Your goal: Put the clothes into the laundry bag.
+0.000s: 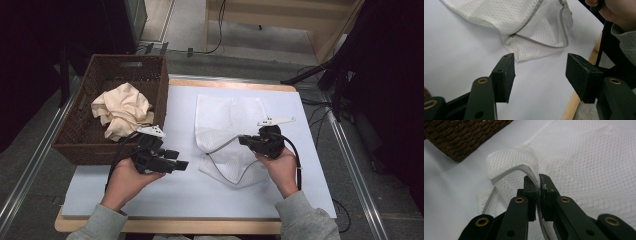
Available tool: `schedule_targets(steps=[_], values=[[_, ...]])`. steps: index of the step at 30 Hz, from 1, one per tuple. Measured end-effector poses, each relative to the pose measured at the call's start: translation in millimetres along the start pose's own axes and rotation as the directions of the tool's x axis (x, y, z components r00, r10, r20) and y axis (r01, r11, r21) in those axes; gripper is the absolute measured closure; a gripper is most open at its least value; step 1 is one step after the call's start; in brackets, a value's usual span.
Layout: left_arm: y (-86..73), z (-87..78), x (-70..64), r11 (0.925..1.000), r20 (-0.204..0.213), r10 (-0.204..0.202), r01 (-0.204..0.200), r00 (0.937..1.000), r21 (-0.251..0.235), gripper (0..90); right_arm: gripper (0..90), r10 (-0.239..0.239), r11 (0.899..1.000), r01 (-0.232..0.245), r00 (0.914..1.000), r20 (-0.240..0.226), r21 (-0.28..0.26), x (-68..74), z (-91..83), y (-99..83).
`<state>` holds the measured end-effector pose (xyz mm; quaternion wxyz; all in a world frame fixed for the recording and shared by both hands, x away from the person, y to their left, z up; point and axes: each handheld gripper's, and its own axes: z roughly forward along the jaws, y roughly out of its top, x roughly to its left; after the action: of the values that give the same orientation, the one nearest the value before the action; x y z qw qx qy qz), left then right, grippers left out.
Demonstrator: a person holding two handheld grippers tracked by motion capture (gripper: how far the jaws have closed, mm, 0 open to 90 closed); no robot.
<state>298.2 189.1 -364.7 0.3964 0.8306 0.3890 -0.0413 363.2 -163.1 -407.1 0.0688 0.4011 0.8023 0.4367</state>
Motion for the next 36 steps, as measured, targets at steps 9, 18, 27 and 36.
schedule_targets(steps=[9,18,27,36], values=[[1.5,-19.2,-4.0,0.9998,-0.041,0.005,-0.004,0.9992,0.021,38.0,86.2,0.018,1.000,-0.018,0.9997,-0.017,-0.005,-3.3,-1.6,0.2],[3.9,-35.6,5.5,1.0000,-0.077,0.003,-0.002,0.9970,0.004,38.3,86.2,0.012,1.000,-0.011,0.9996,-0.024,0.011,-1.3,3.7,2.7],[10.3,-53.9,19.6,0.9999,-0.140,0.014,-0.014,0.9901,-0.002,39.1,87.0,0.011,1.000,-0.011,0.9997,-0.022,0.012,-2.1,4.2,2.9],[11.1,-71.1,36.5,0.9994,-0.187,0.007,-0.013,0.9824,-0.033,39.2,87.2,0.011,1.000,-0.011,0.9998,-0.016,0.023,0.5,3.6,-0.2]])
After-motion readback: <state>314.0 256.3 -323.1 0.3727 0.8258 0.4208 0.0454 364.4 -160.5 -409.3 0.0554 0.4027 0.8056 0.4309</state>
